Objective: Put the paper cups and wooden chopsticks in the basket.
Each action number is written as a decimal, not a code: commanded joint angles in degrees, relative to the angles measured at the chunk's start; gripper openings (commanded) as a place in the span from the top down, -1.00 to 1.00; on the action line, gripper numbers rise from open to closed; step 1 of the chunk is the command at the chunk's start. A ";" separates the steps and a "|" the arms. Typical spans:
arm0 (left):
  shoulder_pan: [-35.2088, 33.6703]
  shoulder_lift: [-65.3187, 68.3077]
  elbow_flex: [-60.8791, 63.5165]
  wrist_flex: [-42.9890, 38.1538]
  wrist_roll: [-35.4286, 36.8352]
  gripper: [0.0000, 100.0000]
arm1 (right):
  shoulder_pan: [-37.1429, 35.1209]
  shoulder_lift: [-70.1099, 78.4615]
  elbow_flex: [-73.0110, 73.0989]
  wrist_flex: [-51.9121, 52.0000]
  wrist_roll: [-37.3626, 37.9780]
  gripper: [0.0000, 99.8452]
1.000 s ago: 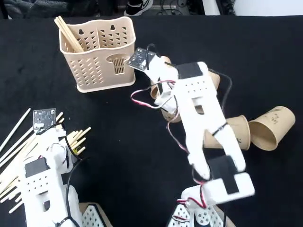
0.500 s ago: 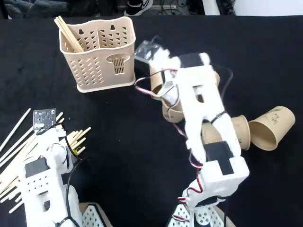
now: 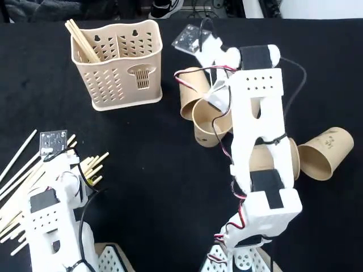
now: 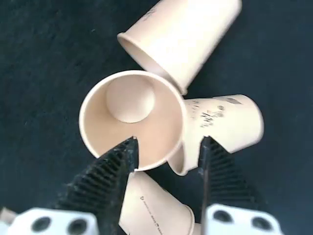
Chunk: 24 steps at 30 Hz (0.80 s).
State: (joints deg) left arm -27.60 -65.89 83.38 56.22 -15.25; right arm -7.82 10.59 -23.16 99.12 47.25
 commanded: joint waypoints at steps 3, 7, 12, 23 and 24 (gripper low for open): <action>-0.31 -0.53 -0.22 -0.70 -0.18 0.52 | -5.45 -3.56 9.71 1.76 4.66 0.56; -0.31 -0.53 -0.22 -0.70 -0.18 0.52 | -9.05 -6.99 14.20 1.14 4.66 0.56; -0.31 -0.53 -0.22 -0.70 -0.18 0.52 | -10.20 -7.60 22.02 -7.56 4.57 0.59; -0.31 -0.53 -0.22 -0.70 -0.18 0.52 | -5.27 -9.36 21.23 -14.42 4.57 0.98; -0.31 -0.53 -0.22 -0.70 -0.18 0.52 | -5.45 -10.15 19.47 -12.75 4.57 0.98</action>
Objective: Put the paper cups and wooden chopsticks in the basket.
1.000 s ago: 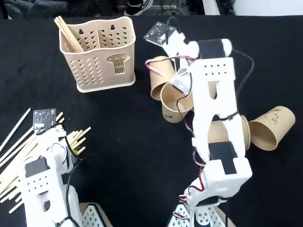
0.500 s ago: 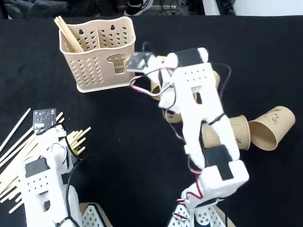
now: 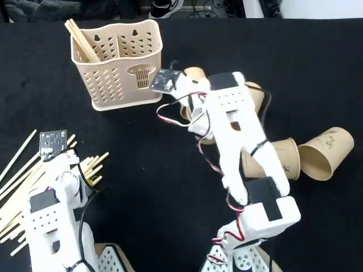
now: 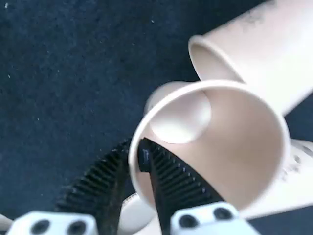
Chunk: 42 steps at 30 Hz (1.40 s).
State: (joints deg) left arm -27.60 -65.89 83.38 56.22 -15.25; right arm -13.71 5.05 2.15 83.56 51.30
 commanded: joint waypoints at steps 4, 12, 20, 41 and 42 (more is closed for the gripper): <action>-0.31 -0.53 -0.22 -0.70 -0.18 0.52 | -1.41 -8.92 -15.16 11.16 0.53 0.98; -0.31 -0.53 -0.22 -0.70 -0.18 0.52 | -7.21 -13.58 -40.66 15.47 0.44 0.98; -0.31 -0.53 -0.22 -0.70 -0.18 0.52 | -12.75 -3.91 -46.20 -5.71 0.18 0.98; -0.13 -0.53 0.40 -3.16 0.18 0.52 | -13.36 11.56 -46.29 -17.67 -0.53 0.98; -0.13 -0.53 0.40 -3.16 0.18 0.52 | -13.54 11.47 -46.29 -17.67 -1.41 0.98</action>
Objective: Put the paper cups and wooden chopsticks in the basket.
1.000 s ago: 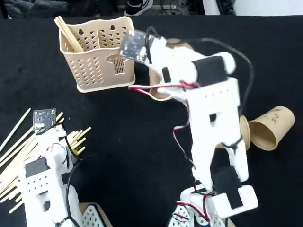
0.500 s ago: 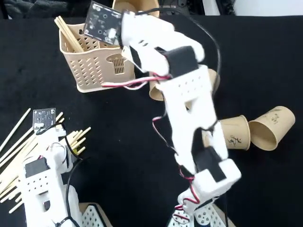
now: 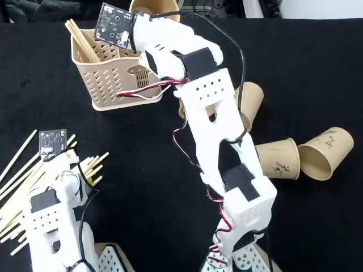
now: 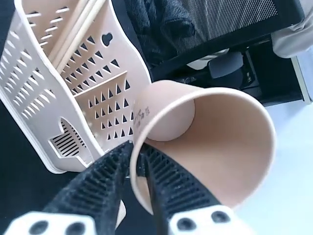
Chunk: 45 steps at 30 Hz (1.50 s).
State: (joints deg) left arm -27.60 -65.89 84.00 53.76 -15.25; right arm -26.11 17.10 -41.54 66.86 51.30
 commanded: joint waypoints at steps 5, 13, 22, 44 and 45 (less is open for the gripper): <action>-0.13 -0.53 -0.22 -0.70 0.18 0.52 | -1.32 -0.75 -2.59 -0.44 -4.31 0.83; -0.13 -0.53 0.04 -1.76 0.26 0.52 | -1.23 -0.75 -3.47 2.90 -4.13 0.64; -0.13 -0.53 0.13 -1.85 0.26 0.52 | -1.85 -0.75 -14.81 10.90 -6.77 0.64; -0.13 -0.53 0.13 -1.76 0.18 0.52 | 14.68 -15.25 32.66 15.30 15.56 0.65; -0.13 -0.53 0.13 -1.76 0.26 0.52 | 14.68 -16.84 38.20 10.29 15.74 0.65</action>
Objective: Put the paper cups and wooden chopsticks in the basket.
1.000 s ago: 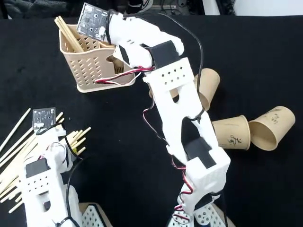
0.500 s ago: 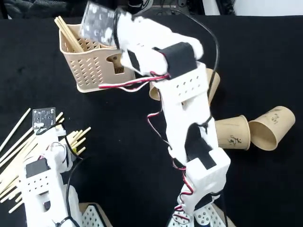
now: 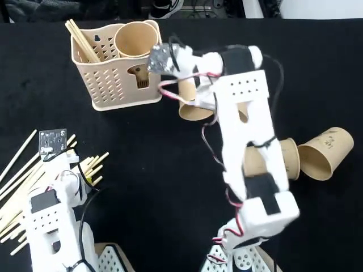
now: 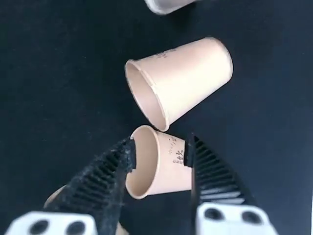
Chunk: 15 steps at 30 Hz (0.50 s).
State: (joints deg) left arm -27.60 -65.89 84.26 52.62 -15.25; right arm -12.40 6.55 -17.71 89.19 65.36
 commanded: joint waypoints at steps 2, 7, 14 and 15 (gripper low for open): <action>-0.13 -0.53 -0.13 -0.62 0.26 0.51 | 0.88 -9.10 25.10 -22.68 1.67 0.65; -0.13 -0.53 -0.22 -0.62 0.26 0.51 | 0.88 -11.65 44.79 -50.64 -2.37 0.65; -0.13 -0.53 -0.31 -0.70 0.35 0.51 | 0.70 -5.76 52.09 -73.58 -4.57 0.65; -0.13 -0.53 -0.31 -0.70 0.35 0.51 | 0.79 -3.91 50.95 -74.02 -4.57 0.65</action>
State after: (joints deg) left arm -27.60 -65.89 84.26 52.62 -15.25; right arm -12.04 -0.04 34.51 19.56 61.76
